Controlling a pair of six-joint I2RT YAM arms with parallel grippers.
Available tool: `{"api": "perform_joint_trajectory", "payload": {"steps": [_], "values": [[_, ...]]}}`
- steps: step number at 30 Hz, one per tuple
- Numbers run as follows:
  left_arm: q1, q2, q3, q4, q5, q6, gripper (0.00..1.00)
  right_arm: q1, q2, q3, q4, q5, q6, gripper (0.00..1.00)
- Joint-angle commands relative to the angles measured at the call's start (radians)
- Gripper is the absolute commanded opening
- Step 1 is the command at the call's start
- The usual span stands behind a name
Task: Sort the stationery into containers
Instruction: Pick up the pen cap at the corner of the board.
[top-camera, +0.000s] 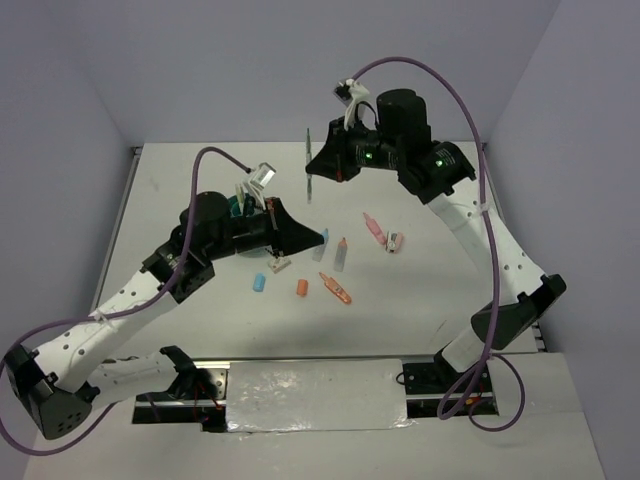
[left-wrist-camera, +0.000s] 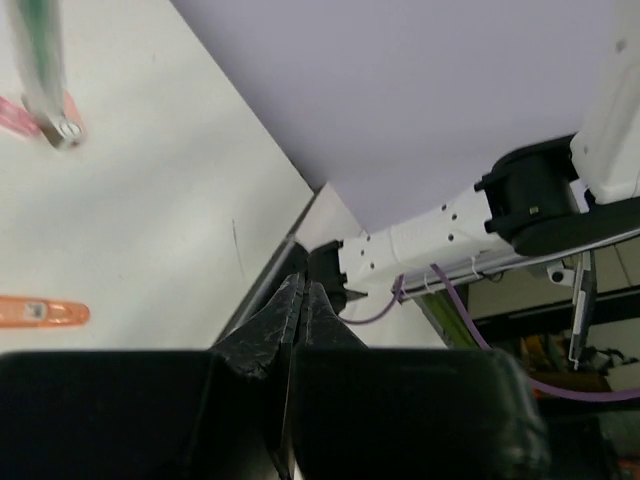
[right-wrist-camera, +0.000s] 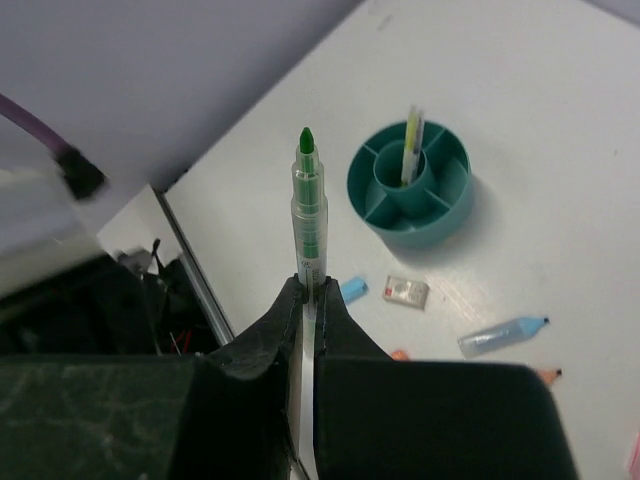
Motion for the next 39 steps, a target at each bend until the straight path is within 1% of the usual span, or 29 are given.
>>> {"api": "perform_joint_trajectory", "payload": {"steps": [1, 3, 4, 5, 6, 7, 8, 9, 10, 11, 12, 13, 15, 16, 18, 19, 20, 23, 24, 26, 27, 29, 32, 33, 35, 36, 37, 38, 39], "values": [[0.049, -0.009, 0.058, -0.099, -0.025, 0.079, 0.0, -0.006, -0.094, -0.081, 0.066, 0.026, -0.032, 0.0], [0.088, -0.044, 0.09, -0.159, -0.062, 0.102, 0.04, -0.024, -0.128, -0.145, 0.072, 0.051, -0.029, 0.0], [0.131, -0.059, 0.104, -0.229, -0.124, 0.112, 0.13, -0.032, -0.171, -0.171, 0.086, 0.051, -0.026, 0.0], [0.152, -0.079, 0.12, -0.277, -0.163, 0.14, 0.19, -0.038, -0.193, -0.197, 0.095, 0.052, -0.017, 0.0], [0.169, -0.084, 0.169, -0.33, -0.209, 0.154, 0.24, -0.05, -0.214, -0.247, 0.111, 0.053, -0.014, 0.0], [0.197, -0.087, 0.194, -0.376, -0.281, 0.169, 0.33, -0.053, -0.249, -0.272, 0.117, 0.053, -0.014, 0.0], [0.206, -0.087, 0.243, -0.451, -0.321, 0.201, 0.38, -0.056, -0.263, -0.294, 0.12, 0.049, -0.013, 0.0], [0.209, -0.083, 0.268, -0.488, -0.367, 0.214, 0.44, -0.065, -0.276, -0.332, 0.123, 0.046, -0.013, 0.0], [0.218, -0.076, 0.295, -0.528, -0.467, 0.22, 0.55, -0.067, -0.298, -0.351, 0.125, 0.045, -0.011, 0.0], [0.223, -0.055, 0.346, -0.603, -0.516, 0.223, 0.64, -0.071, -0.306, -0.386, 0.126, 0.04, -0.009, 0.0], [0.231, -0.043, 0.367, -0.636, -0.556, 0.221, 0.68, -0.07, -0.317, -0.403, 0.131, 0.037, -0.006, 0.0], [0.25, -0.027, 0.387, -0.665, -0.588, 0.217, 0.75, -0.078, -0.338, -0.423, 0.134, 0.033, -0.002, 0.0], [0.275, 0.02, 0.438, -0.734, -0.629, 0.203, 0.81, -0.078, -0.357, -0.473, 0.143, 0.026, 0.004, 0.0], [0.296, 0.039, 0.455, -0.76, -0.645, 0.194, 0.87, -0.076, -0.363, -0.486, 0.143, 0.023, 0.006, 0.0], [0.321, 0.088, 0.495, -0.823, -0.683, 0.178, 0.91, -0.078, -0.377, -0.509, 0.131, 0.022, 0.004, 0.0], [0.347, 0.121, 0.509, -0.844, -0.697, 0.172, 0.97, -0.076, -0.381, -0.513, 0.126, 0.023, 0.004, 0.0], [0.364, 0.138, 0.53, -0.872, -0.709, 0.162, 0.99, -0.076, -0.394, -0.529, 0.119, 0.023, 0.003, 0.0], [0.438, 0.221, 0.564, -0.9, -0.694, 0.152, 0.99, -0.078, -0.418, -0.556, 0.105, 0.023, 0.004, 0.0], [0.477, 0.249, 0.575, -0.926, -0.694, 0.145, 0.99, -0.078, -0.423, -0.562, 0.1, 0.023, 0.006, 0.0], [0.525, 0.342, 0.622, -0.961, -0.694, 0.108, 0.99, -0.079, -0.438, -0.588, 0.086, 0.017, 0.006, 0.0], [0.536, 0.397, 0.636, -0.963, -0.7, 0.082, 0.99, -0.078, -0.443, -0.598, 0.083, 0.013, 0.003, 0.0], [0.55, 0.436, 0.67, -0.954, -0.728, 0.06, 0.99, -0.078, -0.464, -0.627, 0.074, 0.014, 0.001, 0.0], [0.605, 0.517, 0.713, -0.909, -0.757, 0.028, 0.99, -0.078, -0.495, -0.665, 0.076, 0.005, 0.006, 0.0], [0.619, 0.573, 0.728, -0.9, -0.771, 0.014, 0.99, -0.079, -0.503, -0.677, 0.079, 0.002, 0.01, 0.0], [0.651, 0.641, 0.794, -0.866, -0.801, 0.007, 0.99, -0.078, -0.513, -0.722, 0.102, -0.018, 0.029, 0.0], [0.659, 0.724, 0.859, -0.86, -0.847, -0.002, 0.99, -0.078, -0.523, -0.755, 0.111, -0.029, 0.037, 0.0], [0.666, 0.767, 0.898, -0.866, -0.861, -0.01, 0.99, -0.078, -0.527, -0.772, 0.129, -0.049, 0.046, 0.0], [0.683, 0.858, 0.944, -0.872, -0.872, -0.022, 0.99, -0.078, -0.529, -0.789, 0.138, -0.059, 0.061, 0.0], [0.691, 0.903, 1.031, -0.88, -0.876, -0.029, 0.99, -0.078, -0.532, -0.814, 0.143, -0.069, 0.067, 0.0]]}}
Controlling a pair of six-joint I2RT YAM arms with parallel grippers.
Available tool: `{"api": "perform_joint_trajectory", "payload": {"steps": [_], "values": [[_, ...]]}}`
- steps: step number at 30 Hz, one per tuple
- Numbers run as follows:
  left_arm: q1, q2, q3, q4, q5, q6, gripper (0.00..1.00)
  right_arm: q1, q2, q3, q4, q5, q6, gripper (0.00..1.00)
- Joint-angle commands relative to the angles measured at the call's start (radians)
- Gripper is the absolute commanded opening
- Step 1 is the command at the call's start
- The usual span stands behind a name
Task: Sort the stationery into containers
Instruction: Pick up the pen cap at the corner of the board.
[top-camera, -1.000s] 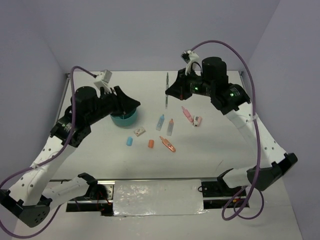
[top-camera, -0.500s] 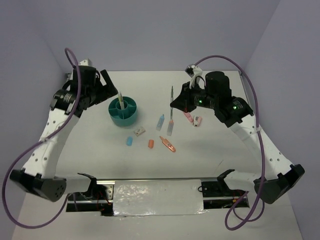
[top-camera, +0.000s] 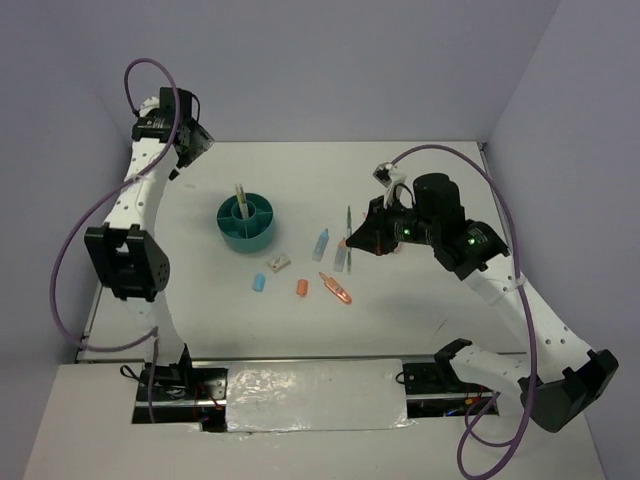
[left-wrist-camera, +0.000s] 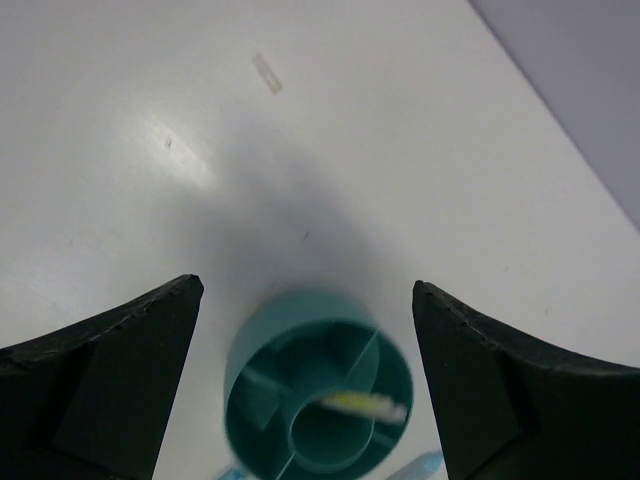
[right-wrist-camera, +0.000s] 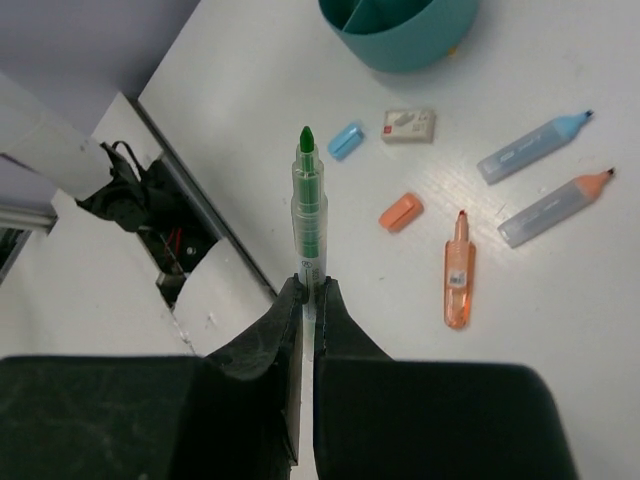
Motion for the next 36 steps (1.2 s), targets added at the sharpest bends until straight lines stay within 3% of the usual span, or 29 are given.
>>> {"api": "perform_joint_trajectory", "payload": {"steps": [1, 6, 13, 26, 31, 36], "values": [[0.032, 0.155, 0.161, 0.034, -0.071, -0.045, 0.99, -0.004, -0.015, -0.051, 0.058, -0.064, 0.039, 0.0], [0.035, 0.348, 0.326, 0.08, -0.114, -0.052, 0.99, -0.003, -0.005, -0.076, 0.042, -0.1, 0.043, 0.0], [0.038, 0.416, 0.246, 0.348, -0.132, -0.008, 0.99, -0.001, -0.018, -0.114, 0.067, -0.157, 0.076, 0.0], [0.092, 0.652, 0.412, 0.471, -0.158, 0.015, 0.99, 0.006, -0.076, -0.269, 0.116, -0.181, 0.13, 0.0], [0.104, 0.693, 0.406, 0.611, -0.146, 0.052, 0.99, 0.009, -0.074, -0.28, 0.113, -0.17, 0.128, 0.0], [0.11, 0.752, 0.458, 0.597, -0.115, 0.043, 0.99, 0.017, -0.062, -0.312, 0.153, -0.177, 0.164, 0.0]]}}
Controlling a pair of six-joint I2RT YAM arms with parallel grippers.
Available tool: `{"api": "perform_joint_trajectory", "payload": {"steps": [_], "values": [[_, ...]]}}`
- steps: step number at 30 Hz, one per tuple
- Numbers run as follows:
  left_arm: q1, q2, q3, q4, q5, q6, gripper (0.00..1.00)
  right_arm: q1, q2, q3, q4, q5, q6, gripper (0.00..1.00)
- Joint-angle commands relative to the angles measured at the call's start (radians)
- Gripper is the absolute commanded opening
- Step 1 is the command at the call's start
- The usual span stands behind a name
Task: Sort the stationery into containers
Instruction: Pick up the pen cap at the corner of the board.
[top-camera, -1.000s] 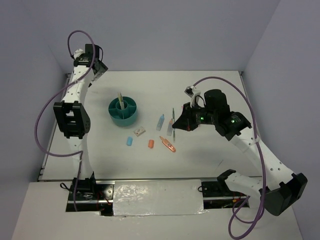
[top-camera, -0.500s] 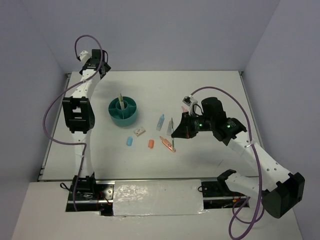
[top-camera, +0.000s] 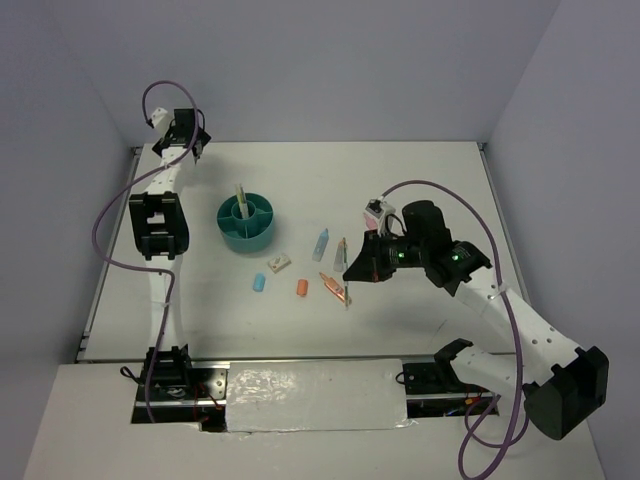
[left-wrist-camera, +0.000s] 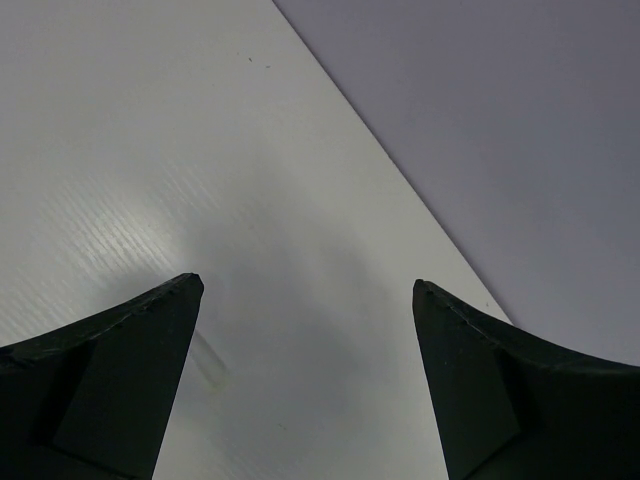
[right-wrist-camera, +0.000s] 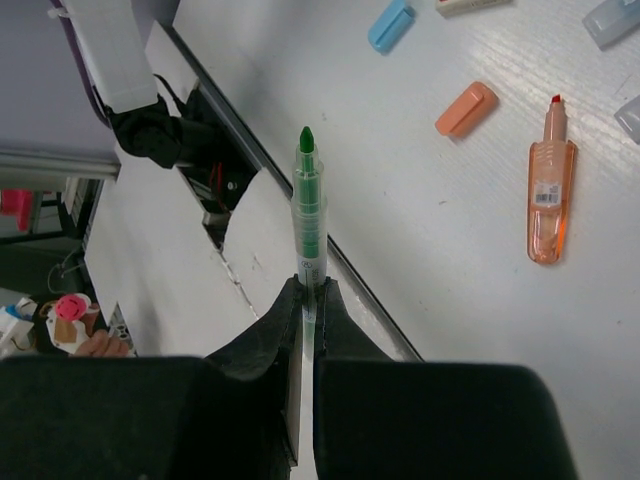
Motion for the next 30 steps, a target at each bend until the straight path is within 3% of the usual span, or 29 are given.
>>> {"api": "perform_joint_trajectory", "payload": {"steps": [1, 12, 21, 30], "values": [[-0.004, 0.019, 0.012, 0.073, 0.018, 0.011, 0.99, 0.013, -0.011, -0.017, 0.061, -0.014, 0.026, 0.0], [-0.004, -0.004, -0.063, -0.001, -0.005, -0.033, 0.97, 0.027, 0.027, -0.005, 0.076, -0.008, 0.03, 0.0], [0.002, 0.05, -0.023, 0.005, 0.024, -0.001, 0.92, 0.03, 0.018, -0.04, 0.095, -0.003, 0.035, 0.0], [0.0, 0.059, -0.031, -0.071, -0.02, -0.039, 0.76, 0.03, 0.015, -0.056, 0.111, 0.003, 0.041, 0.0]]}}
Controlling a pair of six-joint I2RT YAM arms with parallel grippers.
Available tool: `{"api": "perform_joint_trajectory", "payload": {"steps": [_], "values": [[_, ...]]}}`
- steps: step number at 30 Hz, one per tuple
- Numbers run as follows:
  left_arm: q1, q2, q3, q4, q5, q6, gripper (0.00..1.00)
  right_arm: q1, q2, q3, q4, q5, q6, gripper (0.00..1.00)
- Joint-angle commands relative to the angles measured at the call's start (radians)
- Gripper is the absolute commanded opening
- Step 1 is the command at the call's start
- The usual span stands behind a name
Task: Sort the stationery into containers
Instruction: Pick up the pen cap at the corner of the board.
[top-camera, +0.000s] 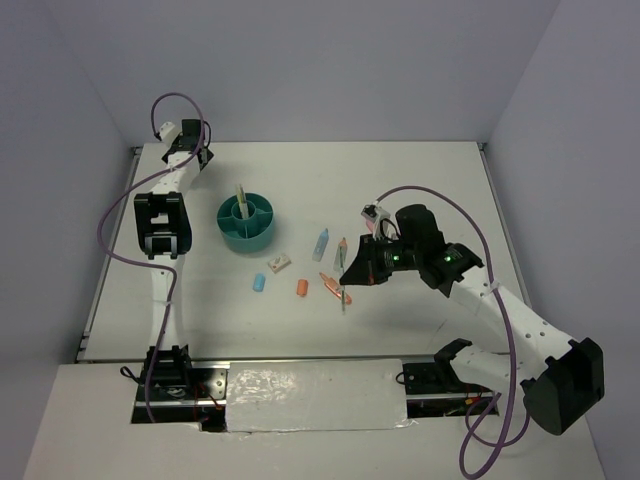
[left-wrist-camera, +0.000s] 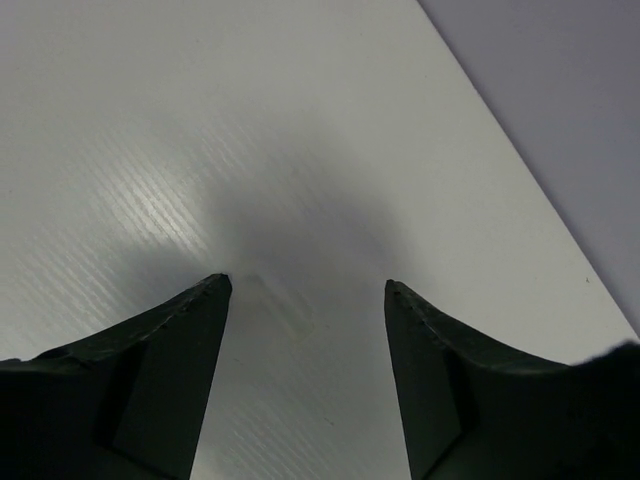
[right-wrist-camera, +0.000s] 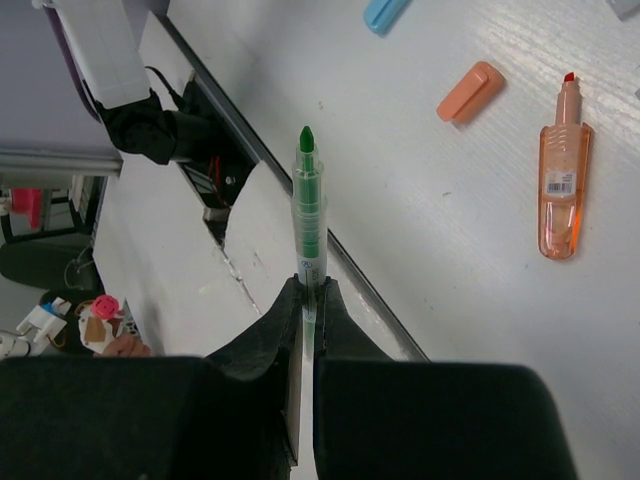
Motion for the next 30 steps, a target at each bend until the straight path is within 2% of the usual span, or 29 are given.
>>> {"api": "perform_joint_trajectory", "payload": {"steps": [1, 6, 9, 11, 12, 17, 18, 23, 28, 29, 30], "values": [[0.004, 0.014, 0.007, -0.051, -0.035, -0.025, 0.74, 0.006, -0.012, -0.003, 0.063, 0.004, 0.003, 0.0], [0.005, 0.02, 0.021, -0.078, -0.054, -0.018, 0.7, 0.008, -0.009, -0.015, 0.076, -0.004, 0.009, 0.0], [0.004, 0.04, 0.046, -0.099, -0.051, -0.004, 0.6, 0.008, -0.013, -0.028, 0.087, -0.001, 0.014, 0.0], [0.005, 0.052, 0.05, -0.099, -0.035, 0.014, 0.58, 0.008, -0.02, -0.032, 0.09, -0.004, 0.017, 0.0], [0.005, 0.055, 0.049, -0.1, -0.028, 0.019, 0.52, 0.006, -0.02, -0.032, 0.089, -0.003, 0.015, 0.0], [0.005, 0.032, -0.012, -0.107, -0.017, 0.027, 0.49, 0.008, -0.018, -0.008, 0.075, 0.001, 0.005, 0.0], [0.005, 0.024, -0.029, -0.101, -0.003, 0.031, 0.45, 0.008, -0.015, -0.005, 0.076, -0.001, 0.003, 0.0], [0.007, 0.026, 0.024, -0.149, 0.017, 0.03, 0.33, 0.006, -0.013, 0.005, 0.092, -0.007, 0.012, 0.0], [0.007, 0.02, 0.018, -0.183, 0.066, 0.01, 0.29, 0.006, -0.018, 0.029, 0.096, -0.012, 0.006, 0.0], [0.007, 0.018, 0.009, -0.18, 0.102, 0.007, 0.27, 0.006, -0.018, 0.032, 0.098, -0.013, 0.008, 0.0], [0.007, 0.021, 0.006, -0.182, 0.118, -0.002, 0.2, 0.005, -0.015, 0.043, 0.099, -0.015, 0.008, 0.0]]}}
